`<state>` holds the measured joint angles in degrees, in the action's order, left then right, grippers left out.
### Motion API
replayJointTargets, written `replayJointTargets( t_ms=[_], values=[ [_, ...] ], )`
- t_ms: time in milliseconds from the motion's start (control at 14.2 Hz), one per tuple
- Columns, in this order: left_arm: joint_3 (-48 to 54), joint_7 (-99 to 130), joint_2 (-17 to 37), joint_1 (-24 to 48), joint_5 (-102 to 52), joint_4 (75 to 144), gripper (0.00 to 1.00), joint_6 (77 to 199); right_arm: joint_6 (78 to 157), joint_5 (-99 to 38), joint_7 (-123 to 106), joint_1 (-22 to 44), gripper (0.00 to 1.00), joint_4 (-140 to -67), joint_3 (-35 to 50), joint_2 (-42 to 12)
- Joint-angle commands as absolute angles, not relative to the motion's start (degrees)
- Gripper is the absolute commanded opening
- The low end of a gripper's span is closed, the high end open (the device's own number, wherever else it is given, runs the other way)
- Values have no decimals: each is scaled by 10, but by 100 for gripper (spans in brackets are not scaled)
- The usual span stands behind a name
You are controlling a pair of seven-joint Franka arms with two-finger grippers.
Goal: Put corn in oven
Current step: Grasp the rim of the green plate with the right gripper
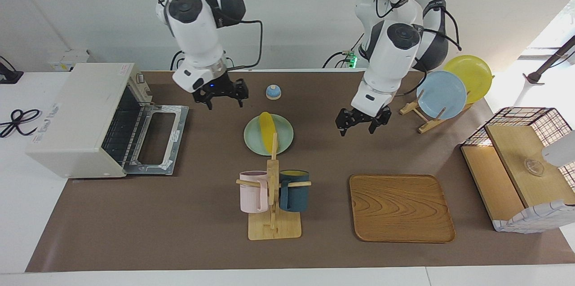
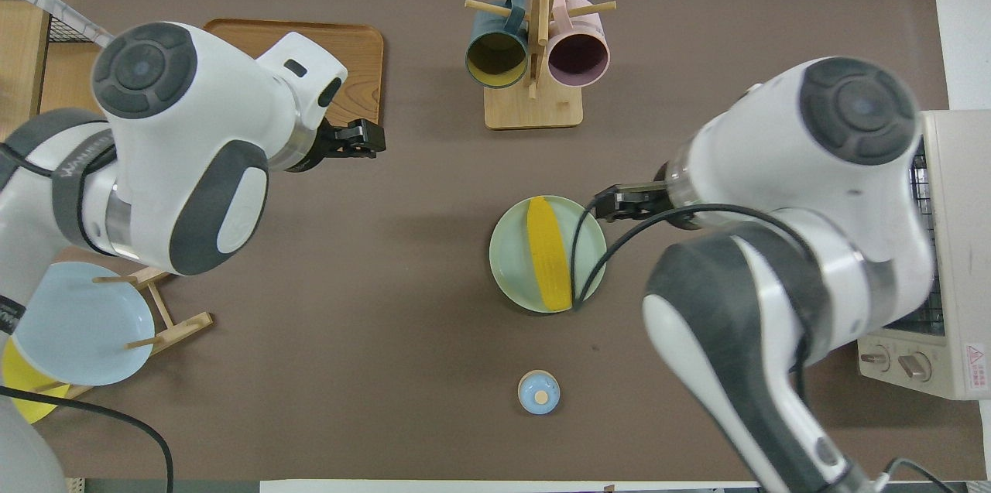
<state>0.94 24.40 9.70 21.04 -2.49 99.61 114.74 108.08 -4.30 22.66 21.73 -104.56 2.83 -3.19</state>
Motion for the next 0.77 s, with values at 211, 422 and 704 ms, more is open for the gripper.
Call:
replayJointTargets(
  t_ms=[211, 422, 704],
  values=[
    [14, 99, 61, 117, -11, 991, 100, 1087, 1137, -7, 361, 328, 100, -986, 28, -120],
    [13, 25, 40, 84, -11, 994, 100, 1060, 1195, -3, 374, 358, 98, -1028, 28, -133],
    [12, 23, 7, 70, -9, 998, 100, 1007, 1261, 29, 368, 396, 74, -1066, 28, -173]
  ],
)
